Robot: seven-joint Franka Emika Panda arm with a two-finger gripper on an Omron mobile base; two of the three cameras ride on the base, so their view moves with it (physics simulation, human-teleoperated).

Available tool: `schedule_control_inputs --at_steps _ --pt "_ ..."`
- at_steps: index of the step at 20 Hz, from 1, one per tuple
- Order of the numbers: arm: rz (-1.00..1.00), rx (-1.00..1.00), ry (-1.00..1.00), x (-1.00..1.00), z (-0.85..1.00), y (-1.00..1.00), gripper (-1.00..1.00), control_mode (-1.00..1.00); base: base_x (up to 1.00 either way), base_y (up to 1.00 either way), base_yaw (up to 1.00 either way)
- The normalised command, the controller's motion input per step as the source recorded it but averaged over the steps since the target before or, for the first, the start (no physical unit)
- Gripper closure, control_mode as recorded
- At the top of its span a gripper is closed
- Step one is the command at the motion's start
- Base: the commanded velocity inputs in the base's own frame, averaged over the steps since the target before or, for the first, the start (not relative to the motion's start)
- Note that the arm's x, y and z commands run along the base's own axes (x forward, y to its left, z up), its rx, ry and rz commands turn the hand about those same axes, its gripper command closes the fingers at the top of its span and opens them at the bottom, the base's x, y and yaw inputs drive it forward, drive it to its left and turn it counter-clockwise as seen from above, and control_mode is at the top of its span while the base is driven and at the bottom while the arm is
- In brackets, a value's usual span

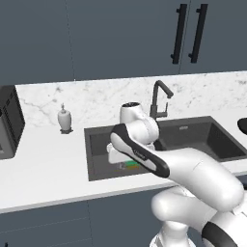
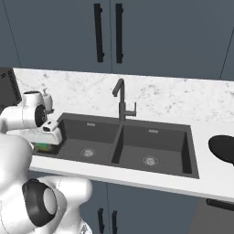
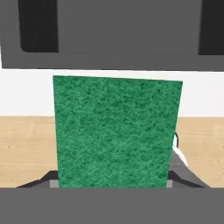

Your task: Pick the pan and sponge and place them into the sink. Then turn on the water.

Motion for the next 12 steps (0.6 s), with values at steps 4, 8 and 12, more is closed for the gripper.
schedule_control_inputs --at_steps 4,8,12 --pt "0.0 0.0 0.01 0.0 0.0 -0.62 1.0 -1.0 0.0 0.0 0.0" --pt "0.04 0.0 0.0 0.0 0.0 -0.56 1.0 -1.0 0.0 0.0 0.0" --pt "0.01 0.0 0.0 0.0 0.0 -0.68 1.0 -1.0 0.0 0.0 0.0"
